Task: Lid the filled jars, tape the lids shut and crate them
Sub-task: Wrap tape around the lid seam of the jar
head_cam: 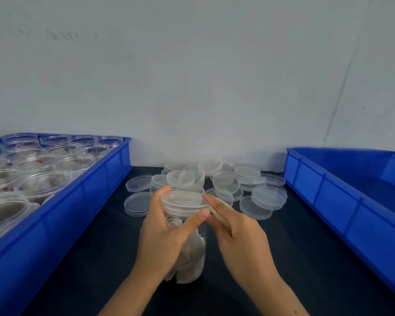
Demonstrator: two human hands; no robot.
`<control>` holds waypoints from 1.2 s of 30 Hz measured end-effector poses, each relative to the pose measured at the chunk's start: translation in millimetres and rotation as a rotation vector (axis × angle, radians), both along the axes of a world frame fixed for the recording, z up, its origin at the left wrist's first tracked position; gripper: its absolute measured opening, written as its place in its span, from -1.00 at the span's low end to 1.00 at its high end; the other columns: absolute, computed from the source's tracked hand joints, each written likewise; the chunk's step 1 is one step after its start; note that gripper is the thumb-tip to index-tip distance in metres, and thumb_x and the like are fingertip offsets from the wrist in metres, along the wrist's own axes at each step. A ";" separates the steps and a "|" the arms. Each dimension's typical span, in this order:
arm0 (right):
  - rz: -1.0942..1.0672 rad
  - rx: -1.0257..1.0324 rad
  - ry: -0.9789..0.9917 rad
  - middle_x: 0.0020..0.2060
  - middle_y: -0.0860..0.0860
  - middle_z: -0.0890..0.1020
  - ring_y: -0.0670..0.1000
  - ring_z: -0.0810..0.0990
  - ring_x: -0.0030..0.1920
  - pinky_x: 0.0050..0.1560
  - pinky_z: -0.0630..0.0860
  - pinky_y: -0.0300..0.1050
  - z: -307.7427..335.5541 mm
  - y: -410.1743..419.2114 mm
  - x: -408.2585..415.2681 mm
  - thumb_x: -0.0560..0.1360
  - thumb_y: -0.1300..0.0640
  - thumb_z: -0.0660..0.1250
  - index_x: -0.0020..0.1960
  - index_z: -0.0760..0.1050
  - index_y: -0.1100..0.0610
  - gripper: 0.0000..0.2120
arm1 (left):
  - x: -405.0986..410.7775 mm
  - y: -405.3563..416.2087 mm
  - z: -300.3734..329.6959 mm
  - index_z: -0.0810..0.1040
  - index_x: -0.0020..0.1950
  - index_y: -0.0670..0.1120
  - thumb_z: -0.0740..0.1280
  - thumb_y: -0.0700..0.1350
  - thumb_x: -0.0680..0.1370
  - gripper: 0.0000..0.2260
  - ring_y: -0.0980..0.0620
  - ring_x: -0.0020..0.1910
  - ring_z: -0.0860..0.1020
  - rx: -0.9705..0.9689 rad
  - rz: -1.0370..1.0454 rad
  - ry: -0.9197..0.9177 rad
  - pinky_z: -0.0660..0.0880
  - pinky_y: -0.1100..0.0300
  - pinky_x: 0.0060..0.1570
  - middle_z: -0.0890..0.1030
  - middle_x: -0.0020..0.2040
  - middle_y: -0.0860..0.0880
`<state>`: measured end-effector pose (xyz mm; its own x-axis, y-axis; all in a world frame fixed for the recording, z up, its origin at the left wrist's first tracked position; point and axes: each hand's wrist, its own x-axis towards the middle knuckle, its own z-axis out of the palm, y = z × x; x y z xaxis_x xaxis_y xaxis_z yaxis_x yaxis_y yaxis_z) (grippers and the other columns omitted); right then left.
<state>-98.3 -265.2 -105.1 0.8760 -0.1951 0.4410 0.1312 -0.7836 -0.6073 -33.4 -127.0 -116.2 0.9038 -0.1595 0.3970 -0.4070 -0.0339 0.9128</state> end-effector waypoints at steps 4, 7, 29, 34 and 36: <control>0.072 -0.053 0.007 -0.21 -0.49 0.50 -0.32 0.46 -0.24 -0.23 0.36 -0.34 2.9 6.5 -2.5 0.62 -0.11 0.03 0.41 0.18 -0.39 -0.61 | 4.9 3.9 4.5 0.41 0.12 0.16 0.50 0.26 0.03 -0.30 0.52 -0.09 0.49 -0.044 0.009 0.028 0.41 0.59 -0.22 0.49 -0.11 0.53; 0.035 -0.148 0.046 -0.42 -0.30 0.40 -0.31 0.40 -0.35 -0.31 0.29 -0.34 7.4 -0.7 -2.4 0.61 -0.16 -0.02 0.44 0.17 -0.37 -0.60 | 7.3 3.3 5.2 0.42 0.14 0.12 0.52 0.23 0.03 -0.28 0.45 -0.07 0.53 -0.057 -0.022 0.048 0.43 0.56 -0.22 0.53 -0.09 0.46; 0.037 -0.099 0.101 -0.16 -0.04 0.66 -0.12 0.55 -0.17 -0.09 0.51 -0.27 9.2 -26.9 9.2 0.51 -0.26 0.16 0.28 0.27 -0.54 -0.64 | 28.4 13.6 6.3 0.35 0.23 -0.02 0.63 0.08 0.04 -0.16 0.22 -0.07 0.64 -0.067 -0.325 0.228 0.53 0.39 -0.18 0.59 0.09 -0.02; -0.059 -0.136 0.056 -0.31 -0.13 0.60 -0.18 0.50 -0.27 -0.20 0.41 -0.35 5.2 -23.7 10.6 0.53 -0.25 0.15 0.32 0.33 -0.45 -0.65 | 9.9 2.8 -0.1 0.43 0.25 0.11 0.38 0.42 0.30 -0.36 0.23 0.08 0.56 0.078 -0.086 0.030 0.50 0.33 0.02 0.58 0.12 0.15; -0.074 -0.166 0.033 -0.40 -0.12 0.53 -0.17 0.45 -0.36 -0.25 0.41 -0.30 4.6 -19.5 8.7 0.56 -0.19 0.16 0.34 0.31 -0.42 -0.64 | 4.0 -0.9 -2.0 0.28 0.44 0.16 0.33 0.53 0.18 -0.09 0.27 0.22 0.45 0.169 0.016 -0.032 0.42 0.25 0.19 0.46 0.27 0.23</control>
